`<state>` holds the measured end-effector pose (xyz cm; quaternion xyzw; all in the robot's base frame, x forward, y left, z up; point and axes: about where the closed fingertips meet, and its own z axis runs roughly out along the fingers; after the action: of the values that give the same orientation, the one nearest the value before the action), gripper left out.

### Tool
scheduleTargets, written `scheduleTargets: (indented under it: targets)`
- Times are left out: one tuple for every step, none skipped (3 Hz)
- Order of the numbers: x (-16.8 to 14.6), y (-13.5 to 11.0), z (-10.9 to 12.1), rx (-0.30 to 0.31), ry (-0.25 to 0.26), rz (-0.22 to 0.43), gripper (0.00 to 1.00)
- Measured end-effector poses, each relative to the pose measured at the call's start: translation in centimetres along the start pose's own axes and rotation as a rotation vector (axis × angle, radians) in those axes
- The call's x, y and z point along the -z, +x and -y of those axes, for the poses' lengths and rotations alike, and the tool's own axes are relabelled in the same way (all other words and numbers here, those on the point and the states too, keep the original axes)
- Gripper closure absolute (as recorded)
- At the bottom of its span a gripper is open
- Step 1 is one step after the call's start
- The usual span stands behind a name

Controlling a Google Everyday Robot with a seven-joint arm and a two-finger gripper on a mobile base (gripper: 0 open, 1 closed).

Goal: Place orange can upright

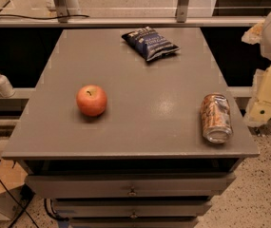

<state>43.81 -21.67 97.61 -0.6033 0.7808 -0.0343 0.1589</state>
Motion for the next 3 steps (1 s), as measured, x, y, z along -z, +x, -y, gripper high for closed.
scheduleTargets:
  targets:
    - [0.0,-0.1,0.1,-0.007,0.001,0.008,0.00]
    - [-1.7,0.1,0.5,-0.073,-0.044,0.022,0.00]
    - [-4.6,0.2,1.5,-0.197,-0.114,0.050,0.00]
